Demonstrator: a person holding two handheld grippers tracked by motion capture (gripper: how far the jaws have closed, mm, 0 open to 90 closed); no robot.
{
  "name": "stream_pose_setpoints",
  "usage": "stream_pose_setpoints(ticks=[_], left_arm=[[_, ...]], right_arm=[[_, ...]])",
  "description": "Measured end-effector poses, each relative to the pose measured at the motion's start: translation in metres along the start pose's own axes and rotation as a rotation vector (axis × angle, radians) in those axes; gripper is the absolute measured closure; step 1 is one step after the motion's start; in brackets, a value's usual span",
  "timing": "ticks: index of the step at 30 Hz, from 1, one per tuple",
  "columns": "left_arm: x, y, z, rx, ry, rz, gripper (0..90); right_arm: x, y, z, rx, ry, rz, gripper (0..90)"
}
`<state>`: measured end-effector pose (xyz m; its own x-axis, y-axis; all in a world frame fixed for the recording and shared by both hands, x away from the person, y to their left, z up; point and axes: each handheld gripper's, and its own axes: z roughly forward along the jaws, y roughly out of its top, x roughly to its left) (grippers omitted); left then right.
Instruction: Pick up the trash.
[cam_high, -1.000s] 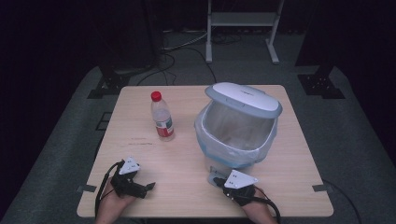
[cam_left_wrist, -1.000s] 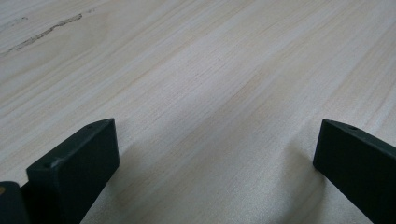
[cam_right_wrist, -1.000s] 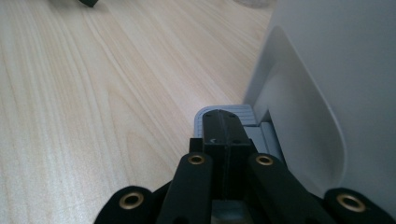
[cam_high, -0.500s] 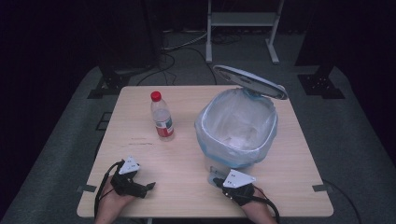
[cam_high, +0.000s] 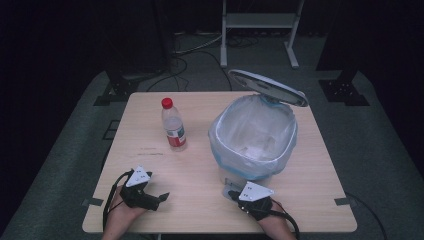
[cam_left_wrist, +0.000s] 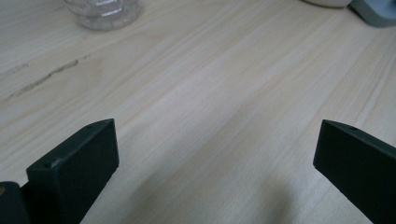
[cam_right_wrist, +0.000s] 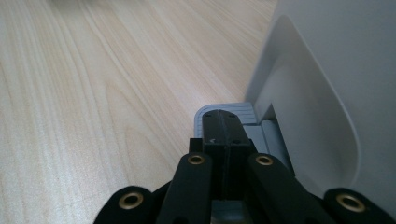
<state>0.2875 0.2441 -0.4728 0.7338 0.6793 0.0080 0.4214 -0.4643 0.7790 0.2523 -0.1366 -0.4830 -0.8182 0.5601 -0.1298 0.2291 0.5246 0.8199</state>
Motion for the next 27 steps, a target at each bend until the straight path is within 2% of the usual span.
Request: stream_pose_setpoints(ticks=[2, 10, 12, 16, 27], left_arm=[[0.001, 0.004, -0.001, -0.018, -0.004, -0.002, 0.0], [0.009, 0.013, -0.006, -0.033, 0.008, -0.007, 0.0], [0.011, 0.015, -0.006, -0.061, 0.004, -0.015, 0.0], [0.014, 0.017, -0.006, -0.054, 0.006, -0.016, 0.0], [0.024, 0.035, -0.007, -0.077, 0.017, -0.011, 0.0]], right_arm=[[0.0, 0.0, 0.0, 0.0, 0.0, 0.001, 90.0], [0.0, 0.0, 0.0, 0.0, 0.002, -0.003, 90.0], [0.0, 0.0, 0.0, 0.0, 0.002, -0.004, 90.0], [0.0, 0.0, 0.0, 0.0, 0.002, -0.005, 90.0], [0.0, 0.0, 0.0, 0.0, 0.002, -0.006, 90.0]])
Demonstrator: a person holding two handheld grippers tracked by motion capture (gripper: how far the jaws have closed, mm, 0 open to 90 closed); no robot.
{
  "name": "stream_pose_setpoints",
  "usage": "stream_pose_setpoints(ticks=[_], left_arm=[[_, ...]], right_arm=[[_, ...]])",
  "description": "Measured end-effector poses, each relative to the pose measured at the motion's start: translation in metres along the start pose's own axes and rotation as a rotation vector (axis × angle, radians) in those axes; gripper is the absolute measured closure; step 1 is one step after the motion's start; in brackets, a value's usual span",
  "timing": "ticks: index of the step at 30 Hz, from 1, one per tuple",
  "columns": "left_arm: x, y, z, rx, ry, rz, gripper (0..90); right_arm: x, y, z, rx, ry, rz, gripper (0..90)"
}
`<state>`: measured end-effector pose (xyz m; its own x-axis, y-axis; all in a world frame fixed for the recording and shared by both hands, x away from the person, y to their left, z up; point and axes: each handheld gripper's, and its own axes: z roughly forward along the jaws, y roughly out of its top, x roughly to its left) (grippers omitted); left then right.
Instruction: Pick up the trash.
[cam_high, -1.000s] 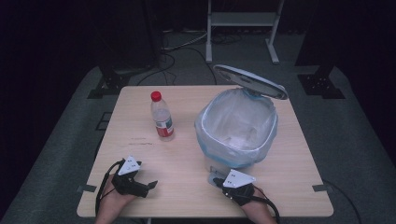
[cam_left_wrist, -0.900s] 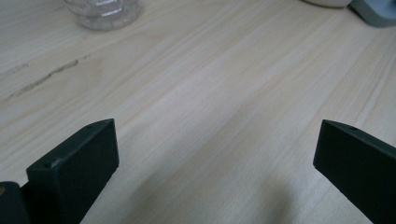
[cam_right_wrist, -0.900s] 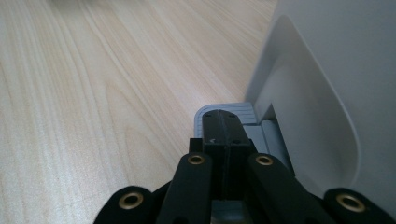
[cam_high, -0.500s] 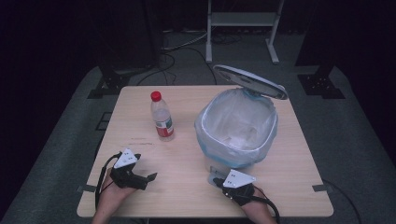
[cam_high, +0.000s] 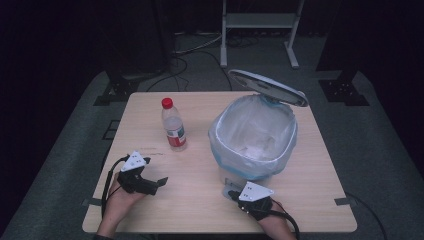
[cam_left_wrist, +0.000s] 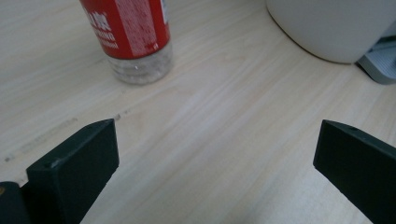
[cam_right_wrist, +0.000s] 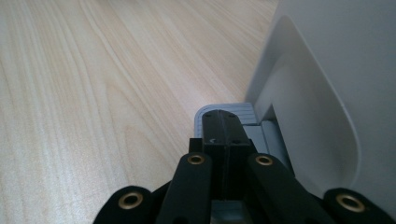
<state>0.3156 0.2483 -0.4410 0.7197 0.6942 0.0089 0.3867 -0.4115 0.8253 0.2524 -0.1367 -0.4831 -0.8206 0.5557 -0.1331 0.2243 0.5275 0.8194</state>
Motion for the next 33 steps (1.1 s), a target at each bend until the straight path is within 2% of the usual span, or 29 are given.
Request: stream_pose_setpoints(ticks=[7, 10, 12, 16, 19, 22, 26, 29, 33], left_arm=[[0.008, 0.012, 0.001, -0.015, 0.005, 0.005, 0.0], [0.009, 0.014, 0.002, -0.037, 0.003, 0.002, 0.0], [0.011, 0.018, 0.003, -0.019, 0.007, 0.009, 0.0], [0.013, 0.024, 0.003, -0.033, 0.01, 0.011, 0.0], [0.016, 0.027, 0.002, -0.065, 0.01, 0.004, 0.0], [0.018, 0.029, 0.002, -0.056, 0.015, 0.007, 0.0], [0.024, 0.035, 0.002, -0.075, 0.015, 0.005, 0.0], [0.026, 0.036, 0.002, -0.109, 0.01, -0.007, 0.0], [0.031, 0.04, 0.004, -0.11, 0.008, -0.007, 0.0]], right_arm=[[0.0, 0.0, 0.0, 0.0, 0.001, -0.001, 90.0], [0.0, 0.0, 0.0, -0.001, 0.0, -0.002, 90.0], [0.0, 0.0, 0.0, 0.0, 0.0, 0.0, 90.0], [0.0, 0.0, 0.0, 0.002, 0.001, 0.003, 90.0], [0.0, 0.0, 0.0, 0.002, 0.001, 0.002, 90.0], [0.0, 0.0, 0.0, 0.001, 0.001, 0.002, 90.0], [0.0, 0.0, 0.0, 0.002, 0.0, 0.003, 90.0], [0.0, 0.0, 0.0, 0.002, 0.0, 0.004, 90.0], [0.0, 0.0, 0.0, 0.002, 0.0, 0.004, 90.0]])
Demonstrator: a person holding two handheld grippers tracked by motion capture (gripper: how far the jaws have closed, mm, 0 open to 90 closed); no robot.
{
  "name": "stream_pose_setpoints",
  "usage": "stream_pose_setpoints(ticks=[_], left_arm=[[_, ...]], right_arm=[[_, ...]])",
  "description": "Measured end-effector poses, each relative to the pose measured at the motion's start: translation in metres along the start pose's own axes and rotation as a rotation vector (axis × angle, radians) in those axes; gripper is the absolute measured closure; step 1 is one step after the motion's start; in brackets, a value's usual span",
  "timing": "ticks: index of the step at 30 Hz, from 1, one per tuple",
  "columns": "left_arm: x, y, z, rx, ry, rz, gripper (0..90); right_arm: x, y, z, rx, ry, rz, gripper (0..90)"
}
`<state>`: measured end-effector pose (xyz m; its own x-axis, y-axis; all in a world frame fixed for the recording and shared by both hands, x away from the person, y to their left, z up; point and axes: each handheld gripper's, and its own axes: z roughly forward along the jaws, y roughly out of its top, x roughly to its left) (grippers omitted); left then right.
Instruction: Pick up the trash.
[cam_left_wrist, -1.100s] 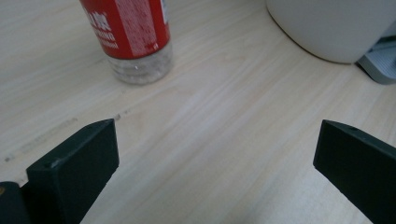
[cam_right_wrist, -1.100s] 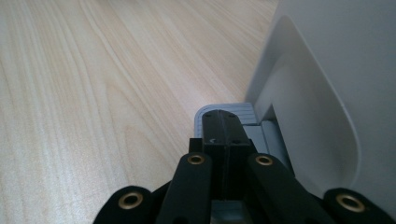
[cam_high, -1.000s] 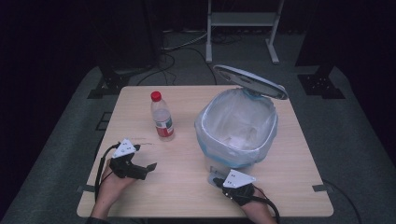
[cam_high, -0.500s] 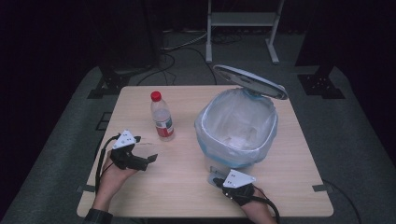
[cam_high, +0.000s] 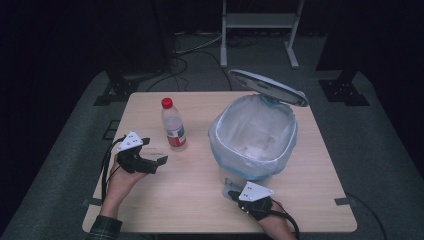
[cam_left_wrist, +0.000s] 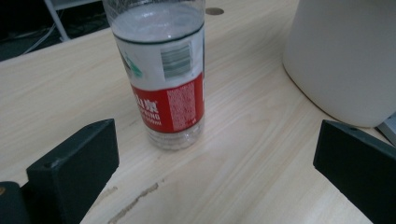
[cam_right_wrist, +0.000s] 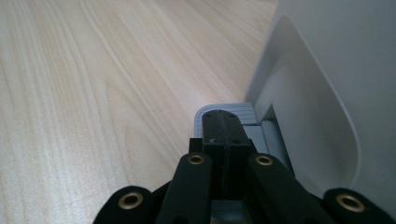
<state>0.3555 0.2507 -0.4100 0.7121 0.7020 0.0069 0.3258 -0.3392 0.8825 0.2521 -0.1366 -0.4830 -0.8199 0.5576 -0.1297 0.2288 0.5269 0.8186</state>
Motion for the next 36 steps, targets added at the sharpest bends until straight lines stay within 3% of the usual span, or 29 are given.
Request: stream_pose_setpoints(ticks=[5, 6, 9, 28, 36], left_arm=[[0.003, 0.006, 0.002, -0.015, 0.002, 0.003, 0.0], [0.004, 0.007, 0.004, -0.038, -0.002, -0.002, 0.0], [0.005, 0.009, 0.007, -0.021, 0.004, 0.008, 0.0], [0.02, 0.022, 0.032, -0.07, 0.007, -0.002, 0.0], [0.025, 0.027, 0.043, -0.058, 0.012, 0.008, 0.0]], right_arm=[[0.0, 0.0, 0.0, 0.0, -0.002, 0.0, 90.0], [0.0, 0.0, 0.0, 0.0, -0.001, 0.0, 90.0], [0.0, 0.0, 0.0, -0.001, 0.0, -0.003, 90.0], [0.0, 0.0, 0.0, -0.002, -0.001, -0.003, 90.0], [0.0, 0.0, 0.0, -0.001, -0.001, -0.002, 90.0]])
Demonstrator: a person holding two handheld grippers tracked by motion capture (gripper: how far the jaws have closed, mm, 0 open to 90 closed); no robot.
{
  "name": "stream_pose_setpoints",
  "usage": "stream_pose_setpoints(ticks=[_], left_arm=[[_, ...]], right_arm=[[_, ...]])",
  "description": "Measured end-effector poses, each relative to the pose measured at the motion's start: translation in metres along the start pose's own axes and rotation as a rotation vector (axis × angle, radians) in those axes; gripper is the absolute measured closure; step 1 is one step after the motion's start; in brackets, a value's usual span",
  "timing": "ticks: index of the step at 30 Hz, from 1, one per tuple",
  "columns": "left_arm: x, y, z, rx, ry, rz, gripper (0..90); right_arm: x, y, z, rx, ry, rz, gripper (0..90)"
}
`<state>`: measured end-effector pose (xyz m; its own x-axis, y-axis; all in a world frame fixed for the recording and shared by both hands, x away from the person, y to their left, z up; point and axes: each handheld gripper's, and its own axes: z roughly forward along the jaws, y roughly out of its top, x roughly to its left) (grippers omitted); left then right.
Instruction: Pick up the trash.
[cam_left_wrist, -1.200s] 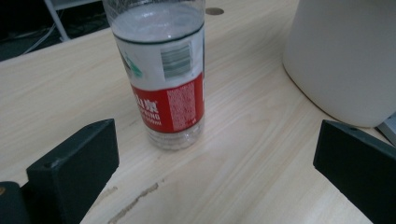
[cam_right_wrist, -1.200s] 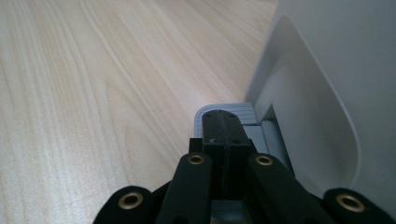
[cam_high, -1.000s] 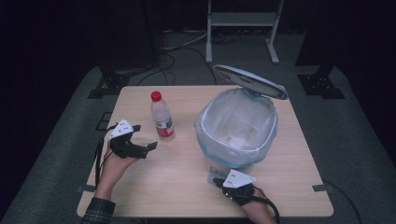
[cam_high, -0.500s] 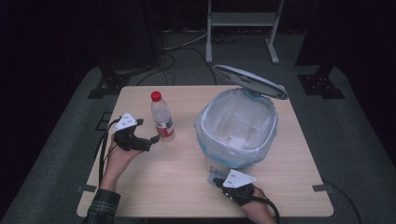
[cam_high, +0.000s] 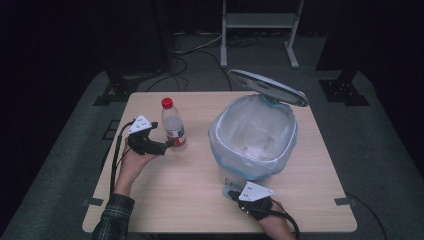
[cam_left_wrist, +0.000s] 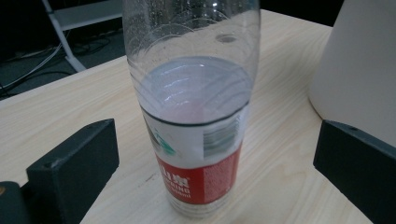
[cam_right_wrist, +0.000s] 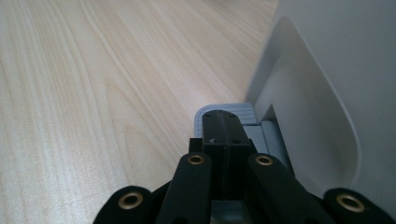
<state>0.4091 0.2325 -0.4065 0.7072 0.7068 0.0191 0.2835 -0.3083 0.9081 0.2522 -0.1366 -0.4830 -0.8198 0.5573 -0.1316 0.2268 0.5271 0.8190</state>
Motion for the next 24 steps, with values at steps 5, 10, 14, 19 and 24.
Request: stream_pose_setpoints(ticks=[5, 10, 14, 19, 24], left_arm=[[0.002, 0.002, 0.005, -0.013, -0.003, 0.002, 0.0], [0.004, 0.005, 0.013, -0.004, -0.008, 0.01, 0.0], [0.004, 0.009, 0.018, -0.005, -0.01, 0.017, 0.0], [0.008, 0.008, 0.022, -0.019, -0.007, 0.007, 0.0], [0.011, 0.004, 0.029, -0.022, -0.013, -0.003, 0.0]], right_arm=[[0.0, 0.0, 0.0, -0.001, 0.0, -0.001, 90.0], [0.0, 0.0, 0.0, 0.0, 0.0, 0.001, 90.0], [0.0, 0.0, 0.0, 0.001, -0.001, 0.002, 90.0], [0.0, 0.0, 0.0, 0.0, 0.0, 0.001, 90.0], [0.0, 0.0, 0.0, 0.0, 0.0, 0.001, 90.0]])
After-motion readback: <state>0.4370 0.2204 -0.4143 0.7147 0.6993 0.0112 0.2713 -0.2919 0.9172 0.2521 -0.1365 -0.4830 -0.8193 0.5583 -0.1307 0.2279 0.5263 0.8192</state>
